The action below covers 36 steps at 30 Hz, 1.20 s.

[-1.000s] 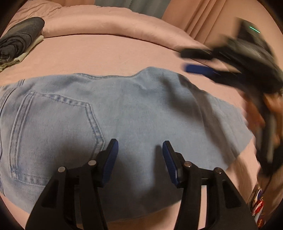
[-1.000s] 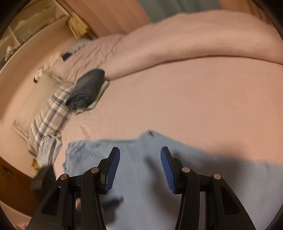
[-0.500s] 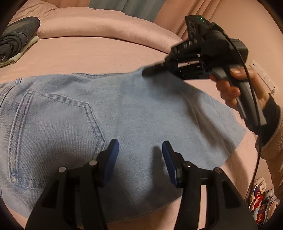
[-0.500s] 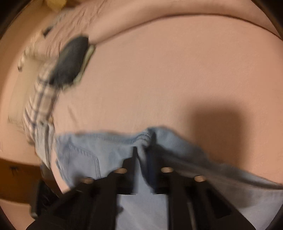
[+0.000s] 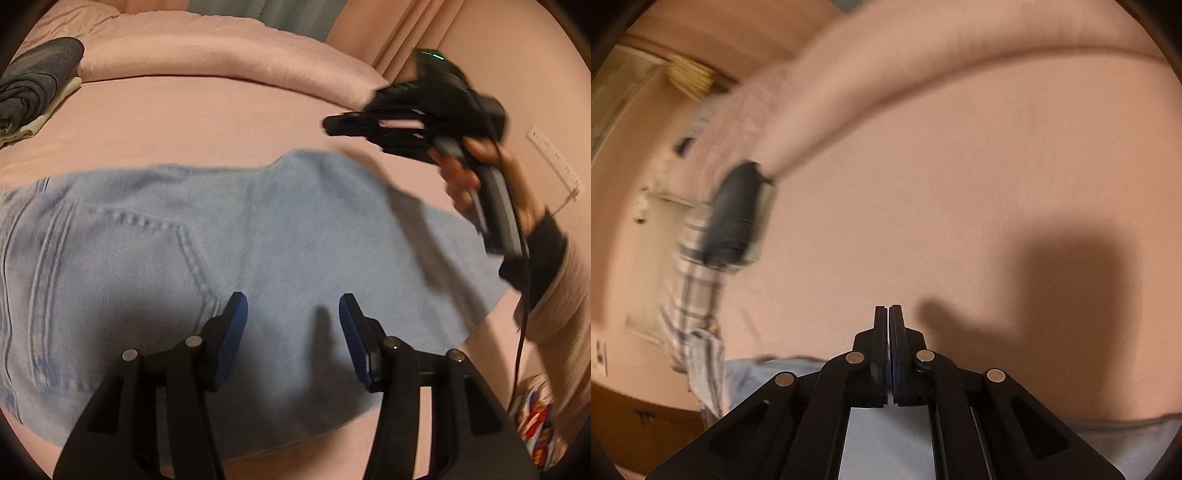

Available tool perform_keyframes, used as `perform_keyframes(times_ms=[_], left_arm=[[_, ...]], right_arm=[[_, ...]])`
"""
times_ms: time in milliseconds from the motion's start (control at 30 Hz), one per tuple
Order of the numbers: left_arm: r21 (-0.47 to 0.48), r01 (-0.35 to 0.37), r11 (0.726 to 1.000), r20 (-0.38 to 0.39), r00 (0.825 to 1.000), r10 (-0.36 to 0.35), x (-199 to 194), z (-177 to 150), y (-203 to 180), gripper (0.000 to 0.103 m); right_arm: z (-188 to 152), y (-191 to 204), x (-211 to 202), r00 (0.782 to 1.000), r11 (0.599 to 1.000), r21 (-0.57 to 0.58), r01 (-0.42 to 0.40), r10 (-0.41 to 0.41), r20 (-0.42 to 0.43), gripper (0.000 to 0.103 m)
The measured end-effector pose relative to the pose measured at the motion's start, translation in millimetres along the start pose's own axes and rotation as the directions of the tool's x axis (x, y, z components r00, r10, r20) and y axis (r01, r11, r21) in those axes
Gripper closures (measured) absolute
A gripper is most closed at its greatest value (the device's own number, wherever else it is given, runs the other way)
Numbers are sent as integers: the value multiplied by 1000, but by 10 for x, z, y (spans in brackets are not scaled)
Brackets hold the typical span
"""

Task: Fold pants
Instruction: 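Lift the grasped edge with the right tool, fold it over, and release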

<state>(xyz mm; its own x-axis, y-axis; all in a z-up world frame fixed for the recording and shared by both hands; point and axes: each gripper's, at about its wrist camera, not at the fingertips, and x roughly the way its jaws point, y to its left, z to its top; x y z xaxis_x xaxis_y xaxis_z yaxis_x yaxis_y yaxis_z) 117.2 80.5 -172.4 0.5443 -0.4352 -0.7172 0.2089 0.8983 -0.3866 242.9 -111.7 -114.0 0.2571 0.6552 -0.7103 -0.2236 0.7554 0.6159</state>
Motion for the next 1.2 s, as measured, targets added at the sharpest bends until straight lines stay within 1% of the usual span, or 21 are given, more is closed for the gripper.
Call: perform_keyframes(times_ms=[133,200,267,367,433,500,567,633,700,733,767,800,833,900,933,1000,1033,1067,1100,1167,1200], left_arm=[[27,20,999,28,999,-21,46,269,-111,52],[53,41,998,39,998,-43,144,455,-195,52],[69,54,996,27,998,-56,274,601,-243,52],[89,78,993,-19,997,-77,563,804,-301,53],[123,13,992,-56,998,-6,789,876,-282,54],[125,-62,990,-97,993,74,974,907,-220,65],[121,-54,991,-86,994,65,941,924,-175,66],[137,-69,988,-86,993,81,906,929,-128,75],[128,-65,990,-92,993,77,902,965,-141,75],[109,-60,992,-95,993,71,897,960,-138,75],[94,-57,994,-97,993,66,909,924,-136,75],[77,-56,995,-100,993,64,898,916,-130,75],[70,-57,996,-104,993,65,896,926,-119,75],[70,-65,995,-107,992,72,931,939,-166,75],[72,-70,995,-108,991,78,922,913,-194,75],[83,-86,993,-107,990,95,956,927,-246,74],[93,-96,991,-106,989,105,969,923,-275,74],[100,-103,990,-106,988,113,993,935,-295,74],[110,-112,987,-108,986,124,1007,947,-313,74],[121,-123,985,-113,984,137,1021,947,-330,74],[121,-127,985,-116,983,141,1018,946,-329,74]], right_arm=[[-170,140,-413,999,992,-128,1,4,37,99],[-275,155,-490,999,986,-156,-52,53,3,99],[-425,173,-449,996,979,-186,-77,67,-61,99],[-563,145,-211,992,981,-194,-5,-20,-127,99],[-577,1,-70,987,985,-155,69,-90,-130,99],[-565,-193,-23,967,961,-141,236,-247,-64,100],[-574,-376,-97,983,983,-40,178,-179,-36,103],[-601,-532,-219,986,986,18,164,-164,3,103],[-622,-726,-426,988,987,94,133,-139,68,103],[-615,-810,-541,975,974,131,187,-200,98,103],[-620,-886,-672,949,950,171,261,-285,134,103],[-646,-961,-810,930,935,212,285,-323,173,103],[-691,-1026,-935,937,944,240,227,-279,209,103],[-785,-1033,-1041,959,966,219,135,-183,218,103],[-828,-1005,-1052,960,971,193,144,-184,209,103],[-910,-998,-1026,967,975,155,160,-186,176,97],[-946,-1049,-996,970,975,158,157,-183,163,87],[-966,-1114,-981,966,968,173,179,-206,154,82],[-976,-1225,-989,960,960,197,200,-232,159,84],[-993,-1394,-1121,950,952,250,176,-231,211,88],[-1001,-1475,-1251,926,933,292,210,-286,248,88]])
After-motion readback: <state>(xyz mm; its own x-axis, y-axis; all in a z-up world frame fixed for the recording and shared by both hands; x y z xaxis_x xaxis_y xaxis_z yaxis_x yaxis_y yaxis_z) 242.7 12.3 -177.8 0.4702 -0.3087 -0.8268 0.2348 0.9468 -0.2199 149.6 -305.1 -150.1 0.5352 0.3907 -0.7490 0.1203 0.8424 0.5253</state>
